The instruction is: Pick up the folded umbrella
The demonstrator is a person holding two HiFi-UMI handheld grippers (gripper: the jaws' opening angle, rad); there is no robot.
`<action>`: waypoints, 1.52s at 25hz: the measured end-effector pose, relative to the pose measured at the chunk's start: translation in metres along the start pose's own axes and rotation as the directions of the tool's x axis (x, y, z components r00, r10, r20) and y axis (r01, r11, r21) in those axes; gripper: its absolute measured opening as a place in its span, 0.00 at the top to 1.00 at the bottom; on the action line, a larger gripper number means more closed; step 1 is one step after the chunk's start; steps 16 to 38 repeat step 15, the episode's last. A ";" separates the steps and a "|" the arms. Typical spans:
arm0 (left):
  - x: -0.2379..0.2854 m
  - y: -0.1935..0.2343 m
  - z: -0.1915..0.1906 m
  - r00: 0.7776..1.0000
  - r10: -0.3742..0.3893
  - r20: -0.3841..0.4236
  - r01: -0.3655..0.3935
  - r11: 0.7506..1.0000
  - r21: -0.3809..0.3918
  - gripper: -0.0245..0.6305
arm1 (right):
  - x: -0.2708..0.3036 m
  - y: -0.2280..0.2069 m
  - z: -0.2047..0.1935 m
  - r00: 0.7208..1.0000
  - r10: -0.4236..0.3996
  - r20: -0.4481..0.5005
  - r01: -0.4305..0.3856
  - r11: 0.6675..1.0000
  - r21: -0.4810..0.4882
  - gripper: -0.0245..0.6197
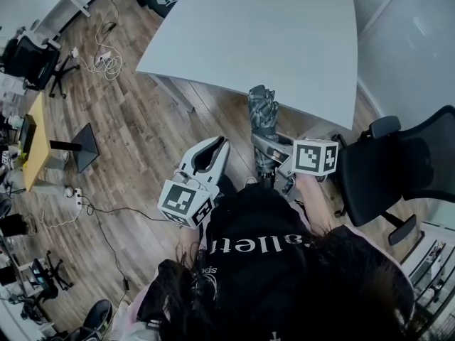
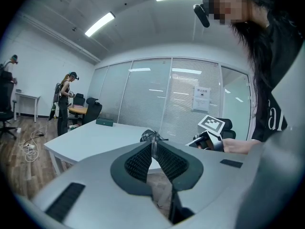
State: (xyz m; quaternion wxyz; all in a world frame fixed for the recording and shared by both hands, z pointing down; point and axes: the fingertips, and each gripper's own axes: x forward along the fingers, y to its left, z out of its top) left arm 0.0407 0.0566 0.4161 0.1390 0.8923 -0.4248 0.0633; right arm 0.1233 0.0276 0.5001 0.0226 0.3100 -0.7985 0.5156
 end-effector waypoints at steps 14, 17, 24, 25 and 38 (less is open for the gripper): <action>0.019 -0.009 -0.003 0.999 -0.036 -0.015 0.036 0.999 0.012 0.88 | -0.006 -0.014 0.005 1.000 -0.012 0.015 0.012 1.000 0.015 0.60; 0.019 -0.008 -0.003 0.999 -0.036 -0.016 0.036 0.999 0.012 0.88 | -0.006 -0.015 0.005 1.000 -0.014 0.015 0.013 1.000 0.015 0.60; 0.019 -0.008 -0.003 0.999 -0.036 -0.016 0.036 0.999 0.012 0.88 | -0.006 -0.015 0.005 1.000 -0.014 0.015 0.013 1.000 0.015 0.60; 0.019 -0.008 -0.003 0.999 -0.036 -0.016 0.036 0.999 0.012 0.88 | -0.006 -0.015 0.005 1.000 -0.014 0.015 0.013 1.000 0.015 0.60; 0.019 -0.008 -0.003 0.999 -0.036 -0.016 0.036 0.999 0.012 0.88 | -0.006 -0.015 0.005 1.000 -0.014 0.015 0.013 1.000 0.015 0.60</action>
